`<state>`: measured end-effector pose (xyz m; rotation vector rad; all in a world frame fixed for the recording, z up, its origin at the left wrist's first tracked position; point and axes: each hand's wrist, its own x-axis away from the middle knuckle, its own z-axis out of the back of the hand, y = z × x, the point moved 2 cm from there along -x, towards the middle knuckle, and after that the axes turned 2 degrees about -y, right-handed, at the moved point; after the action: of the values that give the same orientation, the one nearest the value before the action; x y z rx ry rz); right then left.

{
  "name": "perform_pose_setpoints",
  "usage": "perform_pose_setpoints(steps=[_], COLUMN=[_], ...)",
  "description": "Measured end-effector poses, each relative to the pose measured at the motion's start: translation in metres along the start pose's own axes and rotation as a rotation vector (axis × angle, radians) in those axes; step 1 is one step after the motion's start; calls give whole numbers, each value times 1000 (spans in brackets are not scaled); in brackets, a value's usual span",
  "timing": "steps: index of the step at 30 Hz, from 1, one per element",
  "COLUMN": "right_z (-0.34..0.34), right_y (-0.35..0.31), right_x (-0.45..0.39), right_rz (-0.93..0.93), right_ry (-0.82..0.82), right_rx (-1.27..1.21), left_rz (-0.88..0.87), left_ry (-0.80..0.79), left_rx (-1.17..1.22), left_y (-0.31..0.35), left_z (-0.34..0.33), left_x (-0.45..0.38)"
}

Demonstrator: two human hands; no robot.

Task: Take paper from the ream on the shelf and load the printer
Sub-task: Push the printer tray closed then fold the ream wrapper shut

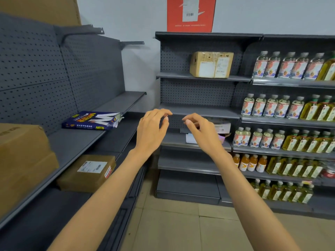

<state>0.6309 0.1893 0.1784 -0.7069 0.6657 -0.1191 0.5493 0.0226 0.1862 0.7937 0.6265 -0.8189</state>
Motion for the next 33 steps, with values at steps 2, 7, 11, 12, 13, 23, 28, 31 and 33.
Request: perform_pose_setpoints(steps=[2,7,11,12,13,23,28,31,33], right_z=[-11,-40,-72,-80,-87,-150,-188,-205,-216], right_y=[10,31,48,52,55,82,87,86,91], right_x=[-20,-81,-135,-150,-166,-299,-343,-370,-384], right_rz=[-5,2,11,10,12,18,33,54,65], right_ry=[-10,-22,-34,-40,-48,-33,-65,-68,-72], right_rx=[0,-7,-7,-4,2,31,20,7,1], left_rz=[2,21,8,5,1,5,27,60,75], left_ry=[-3,4,-13,-14,-11,11,-2,11,8], left_rx=[-11,-20,-15,-11,-7,10,-21,-38,-58], left_y=[-14,-63,-104,-116,-128,-235,-285,-313,-328], left_z=[-11,-41,-66,-71,-76,-120,-130,-133,-137], left_x=[-14,-55,-100,-114,-128,-226,-243,-254,-260])
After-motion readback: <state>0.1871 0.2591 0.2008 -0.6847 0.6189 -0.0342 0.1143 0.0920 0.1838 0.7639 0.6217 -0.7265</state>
